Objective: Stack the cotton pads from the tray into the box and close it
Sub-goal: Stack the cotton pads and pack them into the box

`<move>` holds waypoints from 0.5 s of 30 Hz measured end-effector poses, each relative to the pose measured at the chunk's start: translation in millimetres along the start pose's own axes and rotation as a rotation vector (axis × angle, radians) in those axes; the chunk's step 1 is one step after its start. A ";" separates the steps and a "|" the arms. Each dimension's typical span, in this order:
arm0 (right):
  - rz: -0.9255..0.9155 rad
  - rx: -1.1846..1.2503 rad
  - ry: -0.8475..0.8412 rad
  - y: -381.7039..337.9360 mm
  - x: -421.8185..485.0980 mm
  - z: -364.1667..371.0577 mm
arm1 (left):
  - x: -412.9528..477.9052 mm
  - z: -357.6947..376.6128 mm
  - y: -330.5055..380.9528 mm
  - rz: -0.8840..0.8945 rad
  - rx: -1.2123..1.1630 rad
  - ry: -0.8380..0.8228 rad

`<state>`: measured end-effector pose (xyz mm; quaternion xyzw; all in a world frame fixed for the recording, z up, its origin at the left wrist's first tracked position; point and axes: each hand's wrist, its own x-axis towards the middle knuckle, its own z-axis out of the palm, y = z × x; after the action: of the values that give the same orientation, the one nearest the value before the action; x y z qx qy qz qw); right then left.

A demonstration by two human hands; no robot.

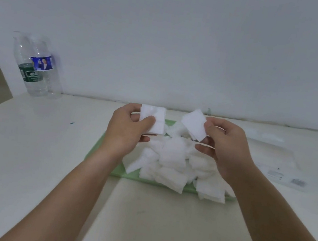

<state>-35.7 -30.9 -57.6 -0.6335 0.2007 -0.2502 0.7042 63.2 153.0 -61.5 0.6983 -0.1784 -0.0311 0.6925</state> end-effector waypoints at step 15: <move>0.098 0.424 -0.218 16.3 -17.5 -23.6 | -21.3 70.4 -8.3 -0.076 -0.209 -0.081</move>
<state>-62.1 -37.8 -77.1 -0.4844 0.0970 -0.1822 0.8501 24.6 91.7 -76.7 0.6269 -0.1754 -0.1042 0.7520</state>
